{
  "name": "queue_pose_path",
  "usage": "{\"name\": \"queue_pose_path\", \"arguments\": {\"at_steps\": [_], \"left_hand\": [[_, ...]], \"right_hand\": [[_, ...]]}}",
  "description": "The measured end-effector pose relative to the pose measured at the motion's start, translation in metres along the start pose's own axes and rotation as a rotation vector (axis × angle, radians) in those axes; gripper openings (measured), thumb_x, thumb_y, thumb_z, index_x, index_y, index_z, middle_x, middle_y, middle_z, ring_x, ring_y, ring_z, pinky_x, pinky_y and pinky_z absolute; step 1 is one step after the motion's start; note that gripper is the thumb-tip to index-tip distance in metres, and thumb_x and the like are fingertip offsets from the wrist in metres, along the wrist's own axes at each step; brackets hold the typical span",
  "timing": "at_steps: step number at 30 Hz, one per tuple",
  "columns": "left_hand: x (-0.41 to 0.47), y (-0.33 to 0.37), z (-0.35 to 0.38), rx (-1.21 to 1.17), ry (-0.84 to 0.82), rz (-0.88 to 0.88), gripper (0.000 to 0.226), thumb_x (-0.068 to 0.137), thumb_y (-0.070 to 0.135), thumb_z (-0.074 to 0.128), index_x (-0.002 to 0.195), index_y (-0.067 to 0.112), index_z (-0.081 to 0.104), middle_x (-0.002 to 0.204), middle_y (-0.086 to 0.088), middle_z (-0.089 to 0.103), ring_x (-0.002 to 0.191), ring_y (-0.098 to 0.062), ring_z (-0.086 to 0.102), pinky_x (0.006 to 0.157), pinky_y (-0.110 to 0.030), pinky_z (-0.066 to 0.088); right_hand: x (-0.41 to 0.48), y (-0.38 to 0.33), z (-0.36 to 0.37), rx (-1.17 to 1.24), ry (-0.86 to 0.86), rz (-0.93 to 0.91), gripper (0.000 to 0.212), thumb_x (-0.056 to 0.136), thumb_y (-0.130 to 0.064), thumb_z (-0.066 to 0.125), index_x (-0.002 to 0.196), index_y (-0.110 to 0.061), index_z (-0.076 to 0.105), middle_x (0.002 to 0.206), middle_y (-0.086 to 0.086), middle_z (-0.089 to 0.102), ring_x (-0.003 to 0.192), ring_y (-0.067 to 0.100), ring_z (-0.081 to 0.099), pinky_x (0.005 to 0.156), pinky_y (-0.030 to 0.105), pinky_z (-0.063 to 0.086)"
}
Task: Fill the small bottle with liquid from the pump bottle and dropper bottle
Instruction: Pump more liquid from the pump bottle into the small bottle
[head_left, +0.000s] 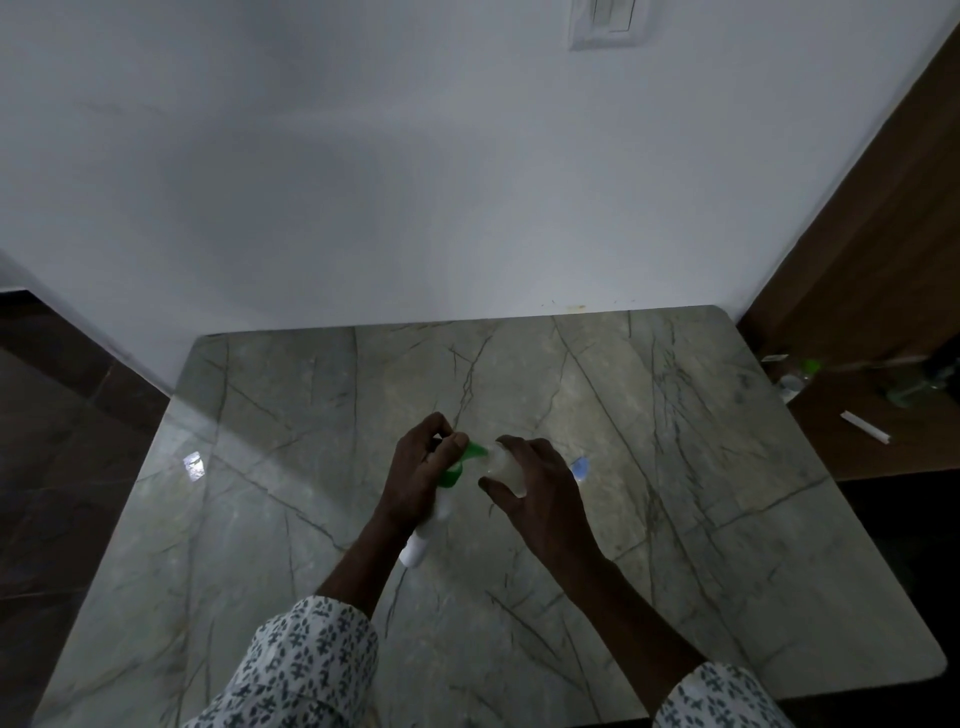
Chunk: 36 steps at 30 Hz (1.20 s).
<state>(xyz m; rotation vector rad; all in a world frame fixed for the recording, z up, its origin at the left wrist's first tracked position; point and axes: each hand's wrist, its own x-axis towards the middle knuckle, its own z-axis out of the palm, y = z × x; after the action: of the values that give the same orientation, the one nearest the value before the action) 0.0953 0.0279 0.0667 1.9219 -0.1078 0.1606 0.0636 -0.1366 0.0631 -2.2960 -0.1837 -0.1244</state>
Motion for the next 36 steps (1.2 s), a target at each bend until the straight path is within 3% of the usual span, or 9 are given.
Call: {"name": "queue_pose_path", "arguments": {"at_steps": [6, 11, 17, 25, 36], "left_hand": [[0.000, 0.004, -0.001, -0.028, 0.019, 0.012, 0.046, 0.079, 0.050, 0.050, 0.075, 0.005, 0.053, 0.062, 0.005, 0.052, 0.053, -0.005, 0.049, 0.052, -0.013, 0.038], [0.001, 0.003, -0.001, -0.029, 0.014, 0.013, 0.046, 0.079, 0.050, 0.050, 0.079, 0.004, 0.053, 0.063, -0.003, 0.055, 0.053, -0.010, 0.051, 0.051, -0.020, 0.041], [0.000, 0.009, -0.002, -0.003, 0.030, 0.014, 0.039, 0.080, 0.053, 0.048, 0.076, 0.014, 0.053, 0.066, 0.008, 0.055, 0.059, -0.004, 0.056, 0.056, -0.010, 0.041], [0.002, 0.012, -0.003, -0.024, 0.044, 0.029, 0.046, 0.078, 0.053, 0.048, 0.075, 0.007, 0.054, 0.065, 0.008, 0.054, 0.057, -0.002, 0.054, 0.054, -0.009, 0.039], [0.006, 0.008, -0.003, -0.028, 0.013, 0.028, 0.041, 0.078, 0.048, 0.050, 0.077, 0.007, 0.053, 0.064, 0.007, 0.054, 0.054, -0.005, 0.052, 0.053, -0.015, 0.041]], "right_hand": [[0.000, 0.000, 0.001, -0.006, -0.013, 0.005, 0.053, 0.085, -0.033, 0.071, 0.132, -0.016, 0.052, 0.120, 0.010, 0.056, 0.108, 0.021, 0.055, 0.086, 0.033, 0.054], [-0.001, -0.001, 0.003, -0.004, -0.017, 0.017, 0.054, 0.084, -0.033, 0.072, 0.132, -0.015, 0.053, 0.120, 0.011, 0.056, 0.109, 0.022, 0.055, 0.087, 0.032, 0.052], [0.002, -0.003, 0.000, 0.012, -0.005, 0.015, 0.054, 0.084, -0.032, 0.072, 0.132, -0.016, 0.053, 0.121, 0.010, 0.056, 0.109, 0.022, 0.055, 0.087, 0.030, 0.051], [0.006, -0.005, -0.001, 0.002, -0.009, 0.015, 0.055, 0.084, -0.034, 0.071, 0.133, -0.017, 0.052, 0.123, 0.010, 0.055, 0.110, 0.021, 0.054, 0.087, 0.028, 0.050], [0.003, -0.001, 0.003, 0.018, -0.021, 0.025, 0.055, 0.084, -0.033, 0.072, 0.133, -0.016, 0.051, 0.123, 0.010, 0.055, 0.111, 0.020, 0.053, 0.087, 0.027, 0.050]]}}
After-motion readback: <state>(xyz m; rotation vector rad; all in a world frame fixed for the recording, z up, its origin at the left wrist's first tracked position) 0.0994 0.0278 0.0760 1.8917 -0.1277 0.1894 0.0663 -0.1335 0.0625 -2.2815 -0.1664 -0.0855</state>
